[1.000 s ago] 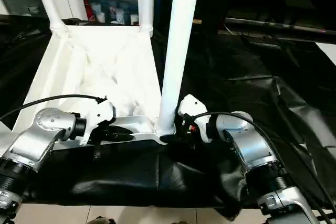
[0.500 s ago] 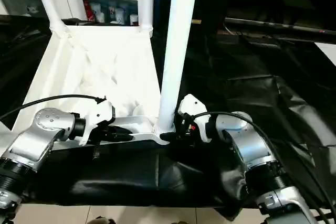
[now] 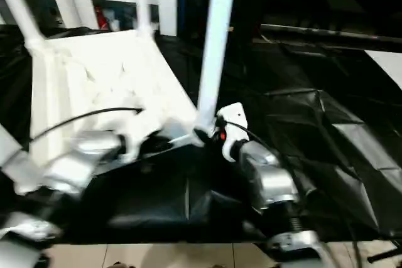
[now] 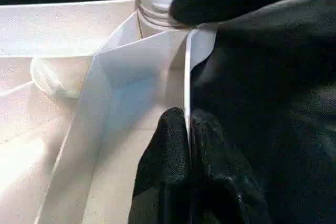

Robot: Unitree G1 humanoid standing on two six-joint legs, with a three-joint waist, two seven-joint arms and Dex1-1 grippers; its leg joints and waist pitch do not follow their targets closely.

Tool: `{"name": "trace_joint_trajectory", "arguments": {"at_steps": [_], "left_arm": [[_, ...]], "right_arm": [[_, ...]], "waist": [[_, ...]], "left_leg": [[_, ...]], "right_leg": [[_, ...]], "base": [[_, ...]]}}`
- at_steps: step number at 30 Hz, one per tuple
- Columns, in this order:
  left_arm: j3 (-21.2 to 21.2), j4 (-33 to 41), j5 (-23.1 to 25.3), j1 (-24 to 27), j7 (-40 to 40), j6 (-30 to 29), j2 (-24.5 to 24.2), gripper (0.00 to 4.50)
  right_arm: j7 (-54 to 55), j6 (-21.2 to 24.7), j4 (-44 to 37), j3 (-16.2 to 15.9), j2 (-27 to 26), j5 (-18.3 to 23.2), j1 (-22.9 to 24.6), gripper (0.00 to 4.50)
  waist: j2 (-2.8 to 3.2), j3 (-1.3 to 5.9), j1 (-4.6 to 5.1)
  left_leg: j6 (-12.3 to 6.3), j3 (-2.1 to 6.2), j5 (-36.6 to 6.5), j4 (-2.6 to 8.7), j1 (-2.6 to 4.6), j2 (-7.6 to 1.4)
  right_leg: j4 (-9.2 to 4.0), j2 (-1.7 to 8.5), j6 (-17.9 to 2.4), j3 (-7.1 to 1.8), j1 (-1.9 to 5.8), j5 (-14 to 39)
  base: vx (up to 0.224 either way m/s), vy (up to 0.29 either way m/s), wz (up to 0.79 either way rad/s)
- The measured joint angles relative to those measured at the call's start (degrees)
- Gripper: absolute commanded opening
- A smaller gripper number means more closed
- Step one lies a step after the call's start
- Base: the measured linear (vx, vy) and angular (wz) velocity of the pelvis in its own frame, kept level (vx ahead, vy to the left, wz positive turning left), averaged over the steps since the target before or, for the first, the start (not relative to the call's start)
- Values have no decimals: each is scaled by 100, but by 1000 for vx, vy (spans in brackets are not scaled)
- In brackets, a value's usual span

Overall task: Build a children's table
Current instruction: Rotate leg to tighten

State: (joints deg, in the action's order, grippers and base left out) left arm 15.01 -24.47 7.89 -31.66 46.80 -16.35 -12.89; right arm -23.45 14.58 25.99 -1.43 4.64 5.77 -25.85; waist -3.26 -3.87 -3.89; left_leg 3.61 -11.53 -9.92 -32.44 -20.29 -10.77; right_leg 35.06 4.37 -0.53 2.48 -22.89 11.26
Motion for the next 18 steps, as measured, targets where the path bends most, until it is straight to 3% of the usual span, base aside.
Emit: {"name": "trace_joint_trajectory", "arguments": {"at_steps": [4,6,9,12,18], "left_arm": [[40,-26,81,-28,-150,7,101,0],[42,-26,83,-28,-137,26,102,0],[47,-3,85,-12,-12,82,62,0],[43,90,27,75,232,231,-106,0],[23,347,-269,309,979,446,-578,0]], "right_arm": [[200,-118,17,10,-60,-144,4,264],[115,-163,12,9,-20,-165,22,334],[-336,-165,-63,4,162,-111,91,344],[-1083,-145,-144,-200,607,-53,96,378],[-2787,-133,-761,-618,1588,140,98,394]], "waist": [[12,8,-52],[14,8,-69],[14,8,-106],[16,6,-108],[25,5,-119]], "left_leg": [[-2,0,-3,16,-2,0],[-3,0,-3,17,-4,0],[-5,0,-4,19,-8,0],[-5,0,-4,23,-12,-2],[-5,2,-3,20,-12,-8]], "right_leg": [[-6,0,7,3,-4,4],[-6,0,7,3,-7,5],[-10,0,9,4,-10,6],[-8,-2,9,7,-15,6],[-4,-5,15,11,-16,9]], "base": [[0,0,0],[0,0,0],[0,0,0],[0,0,0],[0,0,0]]}}
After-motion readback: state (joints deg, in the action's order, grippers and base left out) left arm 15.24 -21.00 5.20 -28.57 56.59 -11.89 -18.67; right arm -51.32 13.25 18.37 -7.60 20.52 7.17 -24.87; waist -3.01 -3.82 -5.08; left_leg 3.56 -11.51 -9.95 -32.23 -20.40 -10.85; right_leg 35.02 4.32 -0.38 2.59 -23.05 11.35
